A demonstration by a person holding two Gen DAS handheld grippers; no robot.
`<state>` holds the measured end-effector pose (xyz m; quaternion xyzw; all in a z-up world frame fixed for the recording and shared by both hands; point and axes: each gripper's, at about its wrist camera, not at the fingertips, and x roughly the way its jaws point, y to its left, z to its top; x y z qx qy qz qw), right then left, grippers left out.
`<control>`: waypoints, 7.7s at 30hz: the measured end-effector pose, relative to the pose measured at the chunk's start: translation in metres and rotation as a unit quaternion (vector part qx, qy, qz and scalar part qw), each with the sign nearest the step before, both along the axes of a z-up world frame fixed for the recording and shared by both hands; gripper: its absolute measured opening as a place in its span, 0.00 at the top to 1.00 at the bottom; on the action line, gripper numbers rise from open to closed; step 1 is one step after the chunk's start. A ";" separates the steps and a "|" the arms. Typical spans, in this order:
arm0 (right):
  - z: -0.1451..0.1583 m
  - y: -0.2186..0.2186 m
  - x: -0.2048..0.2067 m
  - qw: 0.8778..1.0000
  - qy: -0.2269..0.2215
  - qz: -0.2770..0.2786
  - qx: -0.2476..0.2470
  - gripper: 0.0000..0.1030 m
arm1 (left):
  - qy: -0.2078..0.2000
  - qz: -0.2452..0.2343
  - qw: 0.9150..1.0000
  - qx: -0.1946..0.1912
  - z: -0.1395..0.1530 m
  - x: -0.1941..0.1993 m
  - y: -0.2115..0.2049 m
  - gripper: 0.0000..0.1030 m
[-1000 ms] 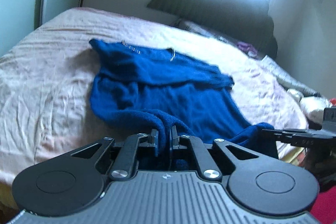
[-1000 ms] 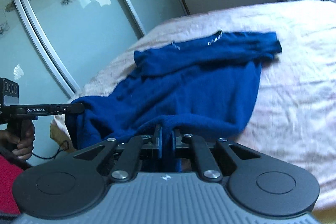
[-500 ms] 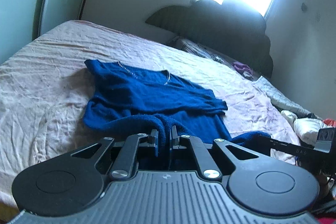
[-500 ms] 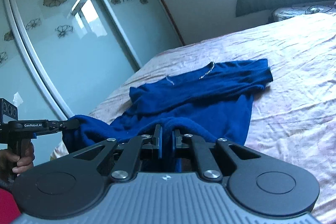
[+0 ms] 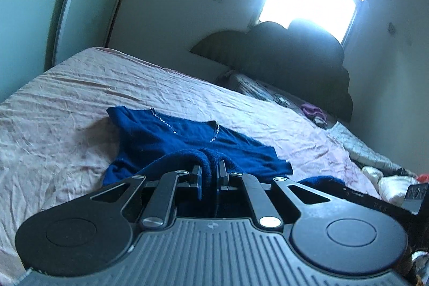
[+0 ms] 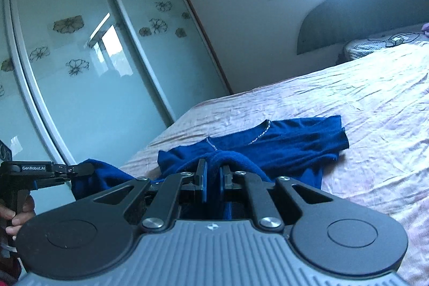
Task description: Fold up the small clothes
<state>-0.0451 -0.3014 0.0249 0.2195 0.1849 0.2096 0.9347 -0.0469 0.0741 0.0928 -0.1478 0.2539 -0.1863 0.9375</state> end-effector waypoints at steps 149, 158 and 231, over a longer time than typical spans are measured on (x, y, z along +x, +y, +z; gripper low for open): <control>-0.078 0.061 0.266 0.950 0.109 0.006 -0.291 0.20 | 0.134 0.100 0.974 0.154 -0.099 0.231 0.002 0.19; -0.073 0.072 0.230 0.955 0.100 0.001 -0.280 0.17 | 0.111 0.131 0.971 0.167 -0.098 0.189 0.006 0.15; -0.056 0.121 0.143 0.964 -0.017 -0.018 -0.263 0.00 | 0.106 0.145 0.980 0.085 -0.100 0.162 0.044 0.01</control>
